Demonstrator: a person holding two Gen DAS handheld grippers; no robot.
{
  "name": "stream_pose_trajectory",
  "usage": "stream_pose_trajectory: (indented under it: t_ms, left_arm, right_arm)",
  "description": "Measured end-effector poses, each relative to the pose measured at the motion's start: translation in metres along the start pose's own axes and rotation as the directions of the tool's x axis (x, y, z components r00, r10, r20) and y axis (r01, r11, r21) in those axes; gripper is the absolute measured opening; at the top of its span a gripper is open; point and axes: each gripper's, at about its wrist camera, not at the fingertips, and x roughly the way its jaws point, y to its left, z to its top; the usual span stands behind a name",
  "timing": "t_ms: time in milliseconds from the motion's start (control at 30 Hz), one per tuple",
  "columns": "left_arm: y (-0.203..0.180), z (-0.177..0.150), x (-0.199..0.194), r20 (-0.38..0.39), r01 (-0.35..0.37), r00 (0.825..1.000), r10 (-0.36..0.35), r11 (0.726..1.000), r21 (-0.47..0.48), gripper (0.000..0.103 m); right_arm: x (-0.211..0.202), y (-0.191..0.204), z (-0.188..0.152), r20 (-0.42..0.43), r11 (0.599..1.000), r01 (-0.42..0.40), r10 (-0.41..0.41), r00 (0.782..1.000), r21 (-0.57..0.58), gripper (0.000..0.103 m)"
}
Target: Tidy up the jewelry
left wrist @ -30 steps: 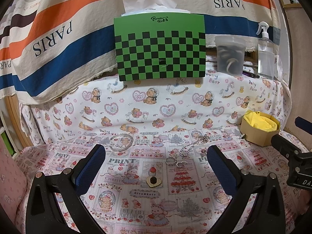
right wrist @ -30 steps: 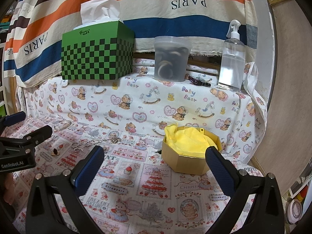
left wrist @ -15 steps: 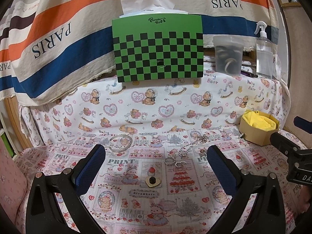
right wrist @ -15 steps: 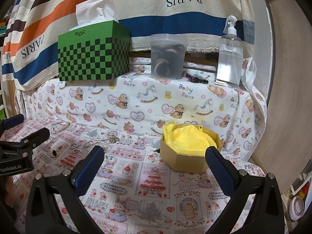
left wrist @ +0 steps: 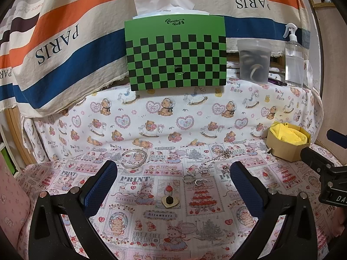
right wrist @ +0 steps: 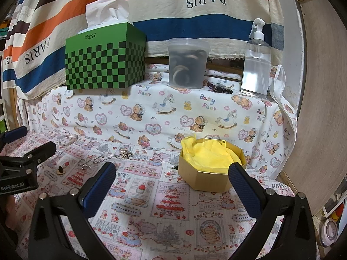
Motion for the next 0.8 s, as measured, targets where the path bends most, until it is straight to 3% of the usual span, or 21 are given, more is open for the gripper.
stream_pose_trajectory:
  t_ms: [300,500,700,800]
  left_arm:
    - [-0.002,0.000,-0.004,0.014,0.010,1.000,-0.010,1.000,0.008,0.103]
    - [0.003,0.002,-0.011,0.064,0.029,0.998,-0.028,1.000,-0.008,0.103]
    - [0.004,0.003,-0.009,0.054,0.024,0.998,-0.024,1.000,-0.008,0.103]
    - [0.003,0.013,0.000,-0.023,-0.007,1.000,0.009,0.998,0.054,0.103]
  right_arm:
    - [0.000,0.000,0.000,0.000,1.000,0.000,0.000,1.000,-0.002,0.103]
    - [0.000,0.000,0.000,-0.004,1.000,0.004,-0.004,1.000,0.002,0.103]
    - [0.001,0.000,0.001,-0.003,1.000,0.004,-0.004,1.000,0.001,0.103]
    - [-0.001,-0.003,0.001,0.012,1.000,0.005,-0.005,1.000,0.021,0.103]
